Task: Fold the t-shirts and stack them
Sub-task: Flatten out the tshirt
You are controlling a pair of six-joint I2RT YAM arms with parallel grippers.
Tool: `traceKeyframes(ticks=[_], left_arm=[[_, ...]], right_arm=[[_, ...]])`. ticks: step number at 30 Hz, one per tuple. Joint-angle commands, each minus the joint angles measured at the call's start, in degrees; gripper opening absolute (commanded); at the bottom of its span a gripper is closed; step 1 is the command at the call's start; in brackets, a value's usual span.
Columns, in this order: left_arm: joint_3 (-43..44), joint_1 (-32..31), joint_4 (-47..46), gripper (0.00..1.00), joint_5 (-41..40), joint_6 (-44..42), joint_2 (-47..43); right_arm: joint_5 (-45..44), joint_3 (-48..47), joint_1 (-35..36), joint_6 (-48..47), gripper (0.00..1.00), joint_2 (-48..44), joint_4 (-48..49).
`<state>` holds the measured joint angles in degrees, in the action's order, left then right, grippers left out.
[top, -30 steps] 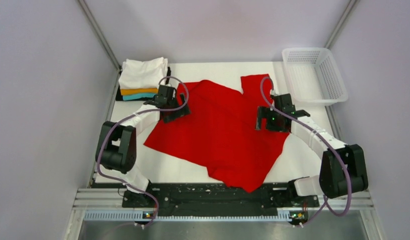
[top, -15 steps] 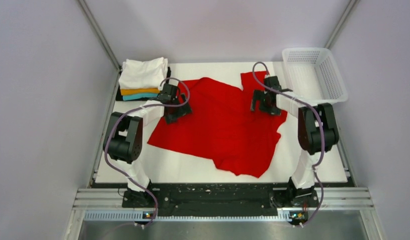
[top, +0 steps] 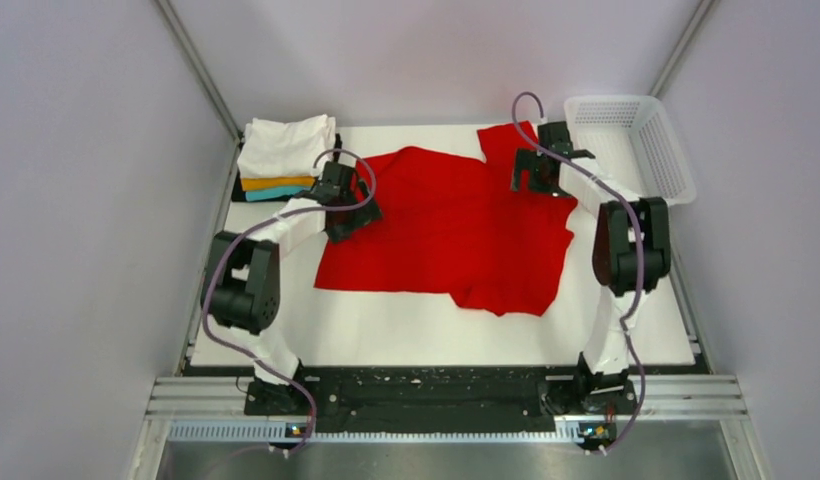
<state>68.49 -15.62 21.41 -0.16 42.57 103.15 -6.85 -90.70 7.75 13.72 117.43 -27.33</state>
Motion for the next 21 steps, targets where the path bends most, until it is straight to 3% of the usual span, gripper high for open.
traceKeyframes(ticks=[1,7,13,21], left_arm=[[-5.11,-0.26,0.96,0.99,-4.11,-0.75,-15.19],[-11.62,0.32,4.95,0.99,-10.27,-1.08,-23.46],[-18.03,3.74,3.78,0.99,-8.57,-0.28,-26.96],[-19.69,4.09,4.66,0.99,-9.50,-0.15,-28.40]], right_arm=[[-0.99,10.81,6.93,-4.63,0.99,-18.99,-1.40],[2.31,30.95,23.99,-1.72,0.97,-36.30,-7.42],[5.96,40.04,43.51,8.37,0.86,-39.72,-11.77],[-8.11,40.70,46.35,11.25,0.73,-32.28,-9.17]])
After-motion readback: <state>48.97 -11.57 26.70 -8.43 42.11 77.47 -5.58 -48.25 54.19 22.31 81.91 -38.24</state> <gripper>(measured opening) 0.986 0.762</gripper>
